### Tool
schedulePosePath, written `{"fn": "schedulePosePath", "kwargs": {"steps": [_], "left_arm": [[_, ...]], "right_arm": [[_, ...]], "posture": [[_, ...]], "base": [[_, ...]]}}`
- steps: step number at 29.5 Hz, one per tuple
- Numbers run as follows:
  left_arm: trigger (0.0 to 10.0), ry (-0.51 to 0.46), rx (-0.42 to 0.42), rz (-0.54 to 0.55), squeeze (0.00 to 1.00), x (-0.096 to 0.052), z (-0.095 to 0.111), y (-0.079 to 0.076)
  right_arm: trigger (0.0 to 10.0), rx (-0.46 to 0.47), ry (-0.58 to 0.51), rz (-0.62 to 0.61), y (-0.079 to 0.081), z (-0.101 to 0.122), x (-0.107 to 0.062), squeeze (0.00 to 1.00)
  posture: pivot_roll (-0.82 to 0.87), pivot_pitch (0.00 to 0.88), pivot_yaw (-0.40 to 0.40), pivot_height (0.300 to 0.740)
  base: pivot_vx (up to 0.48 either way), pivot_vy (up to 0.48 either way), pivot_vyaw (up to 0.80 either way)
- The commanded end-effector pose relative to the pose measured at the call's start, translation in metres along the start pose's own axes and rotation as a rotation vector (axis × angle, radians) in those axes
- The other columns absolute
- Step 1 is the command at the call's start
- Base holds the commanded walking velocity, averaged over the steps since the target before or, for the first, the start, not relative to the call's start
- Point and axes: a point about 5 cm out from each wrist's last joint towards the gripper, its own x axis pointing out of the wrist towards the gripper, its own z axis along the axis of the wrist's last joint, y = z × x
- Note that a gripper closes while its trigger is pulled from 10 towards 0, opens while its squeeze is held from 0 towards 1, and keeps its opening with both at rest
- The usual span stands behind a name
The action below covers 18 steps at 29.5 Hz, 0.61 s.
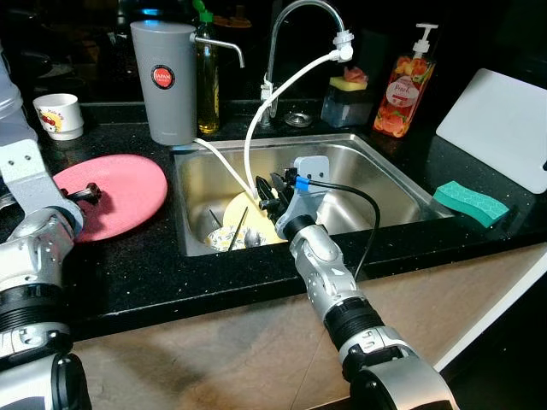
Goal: Kitchen organization
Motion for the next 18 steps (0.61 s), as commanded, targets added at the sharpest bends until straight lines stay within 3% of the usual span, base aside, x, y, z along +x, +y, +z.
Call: {"fn": "schedulePosePath", "kwargs": {"steps": [1,5,9,12,13,14,16,18], "left_arm": [[10.0,-0.013,0.064,0.036,0.0,0.0,0.002,0.007],[10.0,-0.053,0.221,0.09,0.0,0.001,0.006,0.018],[10.0,-0.053,0.236,0.106,0.0,0.004,0.003,0.025],[10.0,0.015,0.143,0.1,0.0,0.008,-0.009,0.03],[10.0,0.068,0.055,0.08,0.0,0.009,-0.016,0.03],[10.0,0.068,0.055,0.08,0.0,0.009,-0.016,0.03],[10.0,0.109,-0.035,0.063,0.0,0.01,-0.022,0.028],[10.0,0.145,-0.05,0.053,0.0,0.01,-0.028,0.027]], "right_arm": [[10.0,0.004,-0.02,-0.003,-0.002,0.007,0.003,0.0],[10.0,0.01,-0.019,0.0,-0.001,0.007,0.003,0.0],[10.0,0.015,-0.02,0.001,-0.001,0.007,0.003,0.0],[10.0,0.015,-0.018,0.005,0.0,0.007,0.003,0.0],[10.0,0.013,-0.018,0.007,0.0,0.007,0.003,0.0],[10.0,0.013,-0.018,0.007,0.0,0.007,0.003,0.0],[10.0,0.011,-0.02,0.008,0.0,0.007,0.003,0.0],[10.0,0.01,-0.02,0.007,-0.001,0.007,0.002,0.0]], "posture": [[0.05,0.064,-0.047,0.74],[0.06,0.062,-0.047,0.74],[0.06,0.061,-0.048,0.74],[0.06,0.061,-0.05,0.74],[0.06,0.06,-0.049,0.74],[0.06,0.06,-0.049,0.74],[0.05,0.058,-0.047,0.74],[0.05,0.054,-0.047,0.74]], "base": [[0.0,0.0,0.0],[0.0,0.0,0.0],[0.0,0.0,0.0],[0.0,0.0,0.0],[0.0,0.0,0.0],[0.0,0.0,0.0],[0.0,0.0,0.0],[0.0,0.0,0.0]]}}
